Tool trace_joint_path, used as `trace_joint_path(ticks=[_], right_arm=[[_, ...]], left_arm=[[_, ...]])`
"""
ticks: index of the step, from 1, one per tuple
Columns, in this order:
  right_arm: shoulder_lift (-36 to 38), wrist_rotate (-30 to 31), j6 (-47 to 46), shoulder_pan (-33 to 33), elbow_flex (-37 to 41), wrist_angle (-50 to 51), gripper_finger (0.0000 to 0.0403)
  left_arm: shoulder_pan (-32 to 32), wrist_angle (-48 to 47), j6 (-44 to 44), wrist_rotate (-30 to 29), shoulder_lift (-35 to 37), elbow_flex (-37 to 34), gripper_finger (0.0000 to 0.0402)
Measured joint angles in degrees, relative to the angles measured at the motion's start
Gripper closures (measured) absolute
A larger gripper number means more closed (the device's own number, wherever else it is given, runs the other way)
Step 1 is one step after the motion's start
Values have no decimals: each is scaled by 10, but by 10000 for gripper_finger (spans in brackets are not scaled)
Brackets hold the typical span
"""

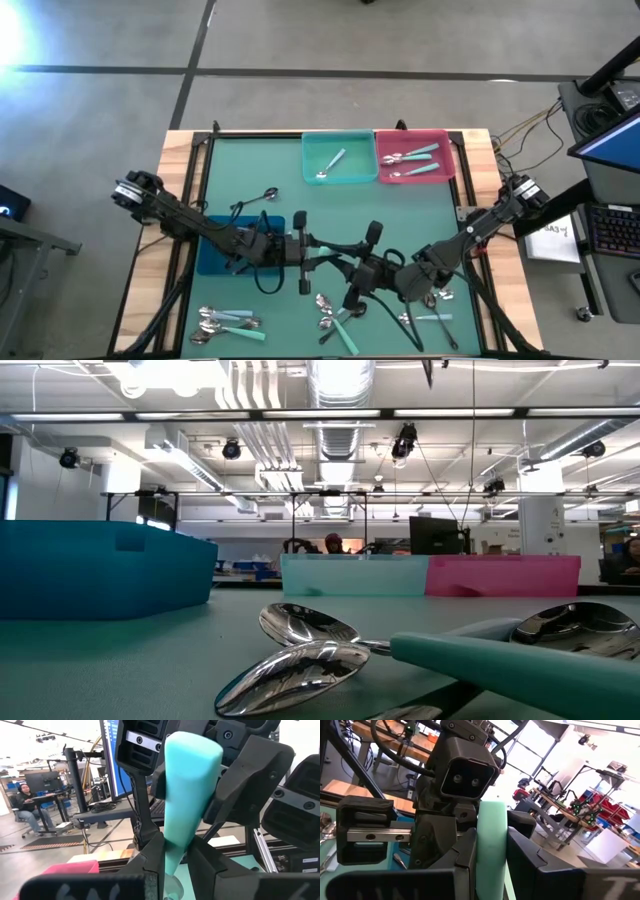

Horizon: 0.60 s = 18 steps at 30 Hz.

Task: Sort silverware by color (type)
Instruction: Put the right green spoon into the red bin

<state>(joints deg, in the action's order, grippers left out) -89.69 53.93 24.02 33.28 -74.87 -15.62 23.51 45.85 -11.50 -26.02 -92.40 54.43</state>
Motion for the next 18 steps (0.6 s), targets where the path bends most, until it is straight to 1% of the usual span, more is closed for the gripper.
trace_joint_path(ticks=[12, 13, 15, 17, 18], right_arm=[[0, -2, 0, 0, 0, 3, 334], [0, -1, -3, 0, 0, 3, 324], [0, 1, -13, 0, 0, 4, 290], [0, 10, -20, 0, 0, 8, 250], [0, 16, -20, 0, 0, 8, 231]], left_arm=[[0, -5, -4, 10, 0, 2, 361], [0, -6, -4, 12, 0, 2, 361], [0, -6, -2, 17, 0, 2, 363], [0, -4, 0, 17, 1, 3, 389], [0, -4, 1, 17, 1, 3, 391]])
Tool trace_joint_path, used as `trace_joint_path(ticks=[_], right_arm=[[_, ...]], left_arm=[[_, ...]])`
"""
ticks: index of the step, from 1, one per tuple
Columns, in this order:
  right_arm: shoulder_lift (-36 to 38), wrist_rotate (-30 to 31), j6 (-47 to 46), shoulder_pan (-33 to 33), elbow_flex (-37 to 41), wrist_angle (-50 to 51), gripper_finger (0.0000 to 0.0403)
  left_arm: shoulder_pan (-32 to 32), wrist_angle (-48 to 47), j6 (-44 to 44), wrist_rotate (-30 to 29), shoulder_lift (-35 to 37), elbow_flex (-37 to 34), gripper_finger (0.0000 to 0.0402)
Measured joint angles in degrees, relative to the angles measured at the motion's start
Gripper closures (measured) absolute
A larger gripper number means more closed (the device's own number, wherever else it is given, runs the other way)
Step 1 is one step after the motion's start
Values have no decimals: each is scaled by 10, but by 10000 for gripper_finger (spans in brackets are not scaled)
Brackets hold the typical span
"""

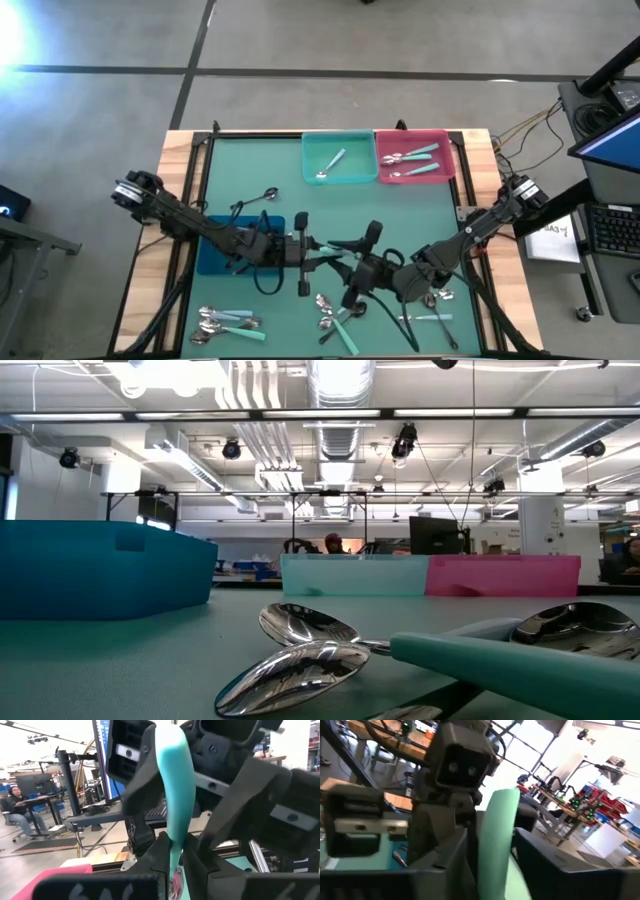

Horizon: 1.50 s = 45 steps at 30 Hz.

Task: Sort silverware by color (type)
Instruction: Put the right green spoon into the red bin

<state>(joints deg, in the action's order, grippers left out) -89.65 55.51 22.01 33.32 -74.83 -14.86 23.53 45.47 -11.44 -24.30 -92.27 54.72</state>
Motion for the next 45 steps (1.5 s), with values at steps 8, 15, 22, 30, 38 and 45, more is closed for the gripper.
trace_joint_path(ticks=[8, 15, 22, 30, 38, 45], right_arm=[[25, 72, 7, 11, 1, 16, 157], [80, 136, 0, 19, 1, 76, 161], [158, 138, -107, 19, 1, 228, 168], [255, 135, -161, 22, 1, 358, 168], [309, 98, -347, 22, 1, 536, 170], [299, 74, -423, 22, 1, 610, 170]], left_arm=[[-6, -15, 1, -4, 2, 0, 391], [-45, -45, 6, 1, 5, 0, 395], [-100, -56, 44, 99, 5, 0, 395], [-154, -118, 13, 115, 5, 29, 395], [-228, -232, -18, 141, 4, 100, 395], [-266, -243, -29, 165, -14, 132, 395]])
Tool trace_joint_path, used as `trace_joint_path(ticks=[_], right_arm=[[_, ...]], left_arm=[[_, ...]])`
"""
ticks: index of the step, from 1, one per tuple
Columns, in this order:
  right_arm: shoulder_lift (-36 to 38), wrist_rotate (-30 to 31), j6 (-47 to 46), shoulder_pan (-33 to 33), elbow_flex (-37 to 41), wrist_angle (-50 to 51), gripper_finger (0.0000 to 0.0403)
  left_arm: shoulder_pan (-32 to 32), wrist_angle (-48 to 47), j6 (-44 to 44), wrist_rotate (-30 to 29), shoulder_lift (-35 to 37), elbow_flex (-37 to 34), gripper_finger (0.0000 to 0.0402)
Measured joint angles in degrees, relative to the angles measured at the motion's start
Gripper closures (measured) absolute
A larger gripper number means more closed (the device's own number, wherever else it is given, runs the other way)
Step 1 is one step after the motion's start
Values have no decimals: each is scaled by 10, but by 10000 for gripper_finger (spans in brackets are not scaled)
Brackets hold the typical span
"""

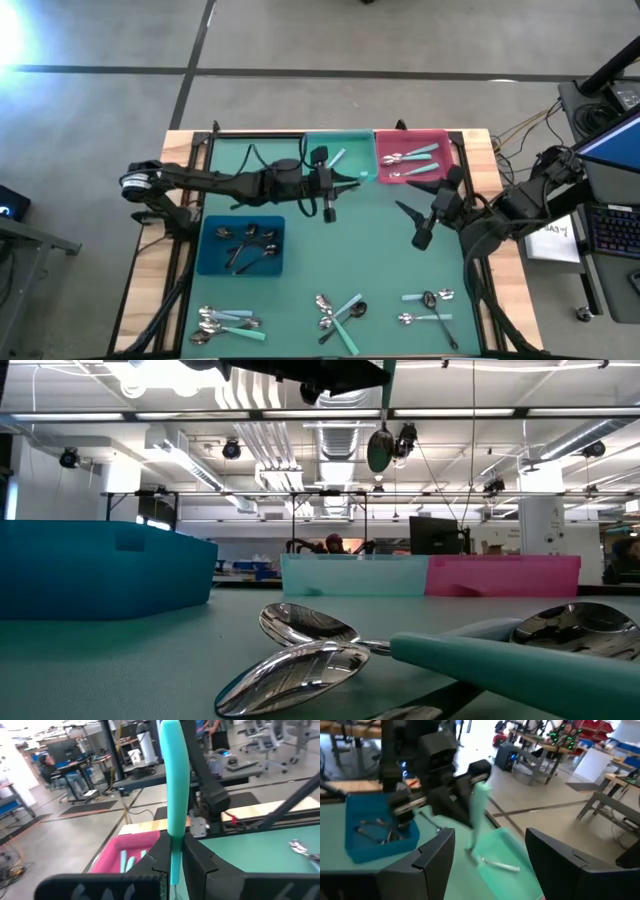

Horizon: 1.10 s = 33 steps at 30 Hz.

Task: Sort silverware by color (type)
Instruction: Put the right green spoon into the red bin

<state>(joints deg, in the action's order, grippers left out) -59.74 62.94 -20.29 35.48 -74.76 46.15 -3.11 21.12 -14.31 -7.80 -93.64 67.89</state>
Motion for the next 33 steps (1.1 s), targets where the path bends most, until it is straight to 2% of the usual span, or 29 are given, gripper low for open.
trace_joint_path(ticks=[6, 11, 15, 25, 29, 33], right_arm=[[-4, -19, -1, 0, 0, 34, 170], [-2, -15, 6, -5, 0, 59, 170], [-2, -14, 7, -14, 0, 79, 170], [-1, -15, -28, -48, 0, 129, 170], [-1, -16, -65, -52, 0, 161, 170], [-1, -17, -94, -52, 0, 195, 170]], left_arm=[[-32, 2, 0, 2, -36, 36, 395], [-67, 2, 2, 72, -111, 107, 395], [-92, -4, 2, 108, -192, 189, 395], [-135, -126, 4, 204, -386, 464, 395], [-143, -204, 3, 209, -438, 561, 395], [-153, -243, 10, 209, -474, 625, 395]])
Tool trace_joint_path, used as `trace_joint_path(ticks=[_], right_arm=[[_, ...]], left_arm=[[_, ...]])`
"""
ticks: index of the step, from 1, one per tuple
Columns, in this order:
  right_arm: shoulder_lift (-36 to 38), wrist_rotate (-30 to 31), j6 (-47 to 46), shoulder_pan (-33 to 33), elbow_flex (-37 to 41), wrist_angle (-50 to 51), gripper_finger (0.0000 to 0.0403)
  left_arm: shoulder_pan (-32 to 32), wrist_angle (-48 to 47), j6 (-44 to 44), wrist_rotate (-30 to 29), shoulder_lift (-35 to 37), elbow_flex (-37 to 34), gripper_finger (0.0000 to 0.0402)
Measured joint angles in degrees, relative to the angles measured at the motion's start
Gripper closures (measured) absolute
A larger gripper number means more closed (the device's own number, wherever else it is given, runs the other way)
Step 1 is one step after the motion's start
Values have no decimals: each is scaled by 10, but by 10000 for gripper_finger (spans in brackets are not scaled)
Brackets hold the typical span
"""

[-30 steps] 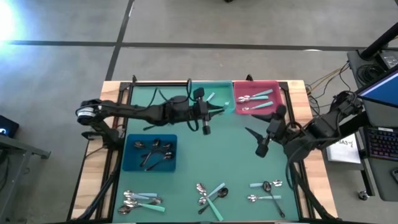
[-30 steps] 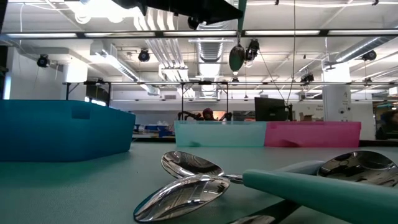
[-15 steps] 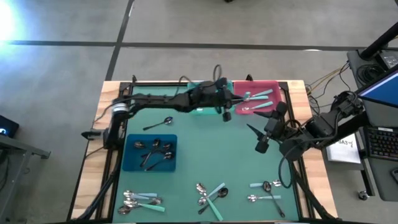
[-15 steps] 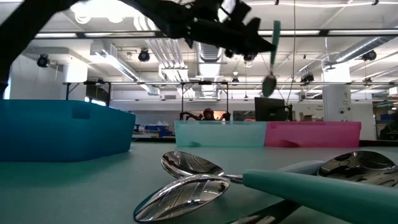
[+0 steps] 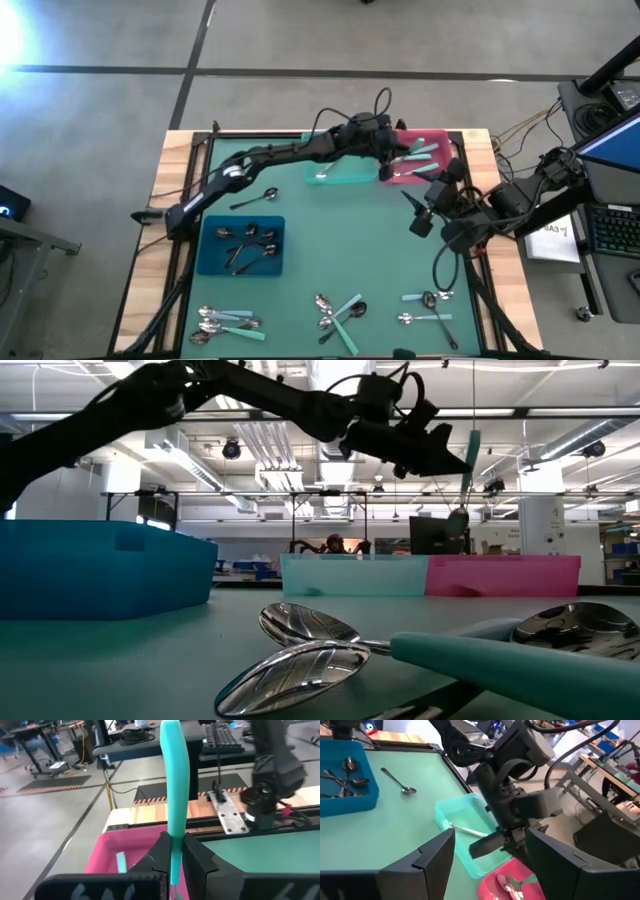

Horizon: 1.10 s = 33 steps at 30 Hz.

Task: Sort silverware by color (type)
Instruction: Put the right green spoon into the red bin

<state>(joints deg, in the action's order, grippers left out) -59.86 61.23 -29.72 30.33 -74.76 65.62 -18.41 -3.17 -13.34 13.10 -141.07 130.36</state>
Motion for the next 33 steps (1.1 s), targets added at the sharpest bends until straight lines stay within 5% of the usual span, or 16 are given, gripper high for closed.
trace_joint_path(ticks=[4, 15, 24, 33], right_arm=[[0, 0, -3, 0, 0, 16, 170], [1, 3, -2, 0, 0, 16, 170], [1, -11, -42, 0, 0, 19, 170], [-7, -134, -166, -8, 7, 49, 170]], left_arm=[[-12, -21, 53, -1, -14, 23, 384], [-28, -74, 55, 0, -14, 22, 268], [-28, -113, 39, 12, 0, 21, 270], [-28, -252, -2, 86, 63, 18, 283]])
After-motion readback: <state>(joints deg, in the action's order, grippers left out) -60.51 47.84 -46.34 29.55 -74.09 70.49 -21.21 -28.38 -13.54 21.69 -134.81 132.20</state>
